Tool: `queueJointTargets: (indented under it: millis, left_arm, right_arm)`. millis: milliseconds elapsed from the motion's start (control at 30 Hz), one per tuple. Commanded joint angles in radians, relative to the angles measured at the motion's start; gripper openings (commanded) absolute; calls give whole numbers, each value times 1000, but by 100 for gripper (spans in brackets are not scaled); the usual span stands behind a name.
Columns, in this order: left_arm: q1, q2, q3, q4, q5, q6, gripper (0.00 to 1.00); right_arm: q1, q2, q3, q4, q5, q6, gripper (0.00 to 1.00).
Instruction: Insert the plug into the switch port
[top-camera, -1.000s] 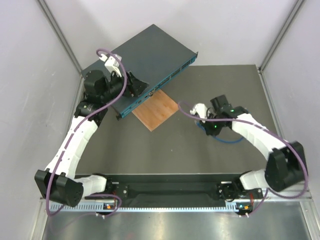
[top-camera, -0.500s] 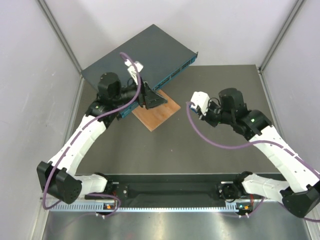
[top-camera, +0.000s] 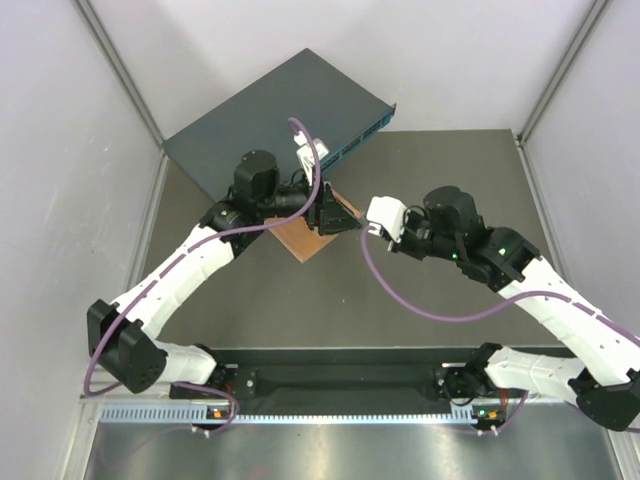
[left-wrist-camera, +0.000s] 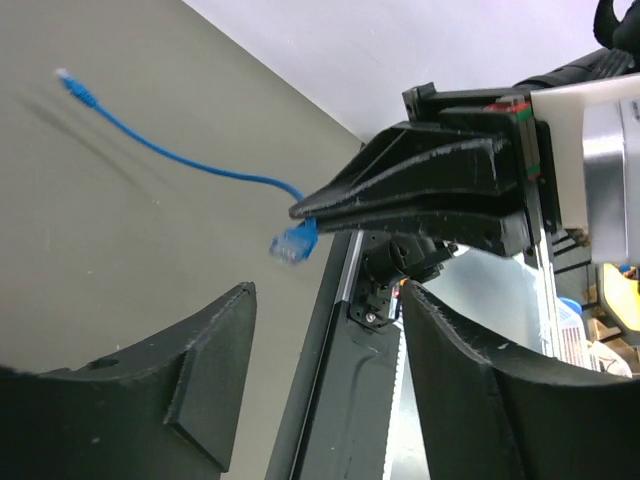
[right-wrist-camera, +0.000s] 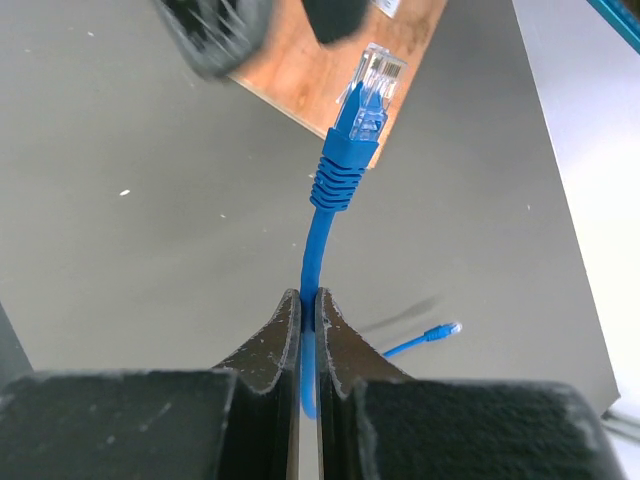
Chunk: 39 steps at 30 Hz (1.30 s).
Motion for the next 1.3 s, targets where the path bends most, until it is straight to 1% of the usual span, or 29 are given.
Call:
queueJointTargets:
  millis: [0, 67, 200, 300, 533, 633, 833, 933, 967, 1000, 1033, 1100, 1133, 1200, 1233, 1267]
  left_arm:
    - [-11, 12, 48, 23, -14, 37, 64]
    - [-12, 20, 54, 28, -18, 40, 62]
    - [-17, 29, 57, 28, -15, 48, 56]
    - [-21, 29, 51, 29, -15, 48, 55]
    - [-30, 32, 50, 29, 1, 48, 48]
    - [-32, 32, 45, 37, 8, 48, 42]
    - [-34, 17, 16, 86, 44, 56, 25]
    - [-34, 0, -10, 129, 86, 57, 7]
    - [-34, -5, -15, 144, 93, 68, 1]
    - [-35, -16, -30, 156, 104, 71, 0]
    - [-34, -22, -41, 175, 130, 69, 0]
    - [-34, -45, -59, 236, 149, 63, 0]
    - [-34, -52, -83, 267, 155, 57, 0]
    - [-32, -80, -125, 357, 175, 39, 0]
    - [-32, -88, -139, 386, 178, 30, 0]
    - [-34, -92, -150, 414, 193, 5, 0]
  right_arm:
    - [35, -20, 54, 8, 0, -20, 0]
    - [47, -25, 56, 5, -6, -26, 0]
    - [58, -25, 60, 4, -9, -29, 0]
    - [64, -26, 68, 2, -17, -31, 0]
    - [75, -23, 79, -1, -24, -39, 0]
    - [81, -21, 80, -6, -35, -45, 0]
    - [84, -23, 83, -18, -58, -51, 0]
    - [86, -23, 86, -24, -69, -48, 1]
    - [84, -26, 89, -22, -69, -39, 9]
    - [83, -28, 88, -19, -72, -17, 17]
    - [81, -31, 89, -19, -87, -10, 35]
    - [71, -40, 86, -13, -112, 13, 47]
    - [66, -50, 83, -3, -153, 41, 58]
    - [40, -69, 76, 10, -210, 76, 61]
    - [29, -78, 71, 34, -286, 88, 61]
    - [-3, -86, 66, 49, -329, 102, 61]
